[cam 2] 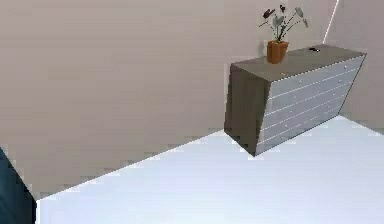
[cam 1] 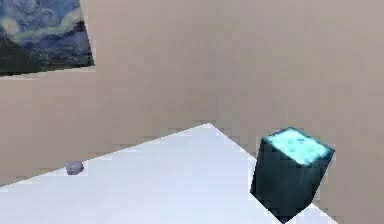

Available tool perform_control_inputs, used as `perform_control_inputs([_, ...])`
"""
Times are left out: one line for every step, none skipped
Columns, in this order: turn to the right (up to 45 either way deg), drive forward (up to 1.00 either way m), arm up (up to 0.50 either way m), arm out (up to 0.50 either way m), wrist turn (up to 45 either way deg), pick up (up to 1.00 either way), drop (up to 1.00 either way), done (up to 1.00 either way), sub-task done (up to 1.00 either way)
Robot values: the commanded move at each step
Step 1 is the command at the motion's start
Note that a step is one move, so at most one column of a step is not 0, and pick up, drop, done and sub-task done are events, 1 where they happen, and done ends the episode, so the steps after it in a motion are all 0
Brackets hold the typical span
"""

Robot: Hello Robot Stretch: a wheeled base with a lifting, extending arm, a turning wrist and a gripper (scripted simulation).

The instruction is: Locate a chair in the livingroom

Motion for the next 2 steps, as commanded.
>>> perform_control_inputs([-45.0,0.0,0.0,0.0,0.0,0.0,0.0,0.0,0.0])
perform_control_inputs([-21.0,0.0,0.0,0.0,0.0,0.0,0.0,0.0,0.0])
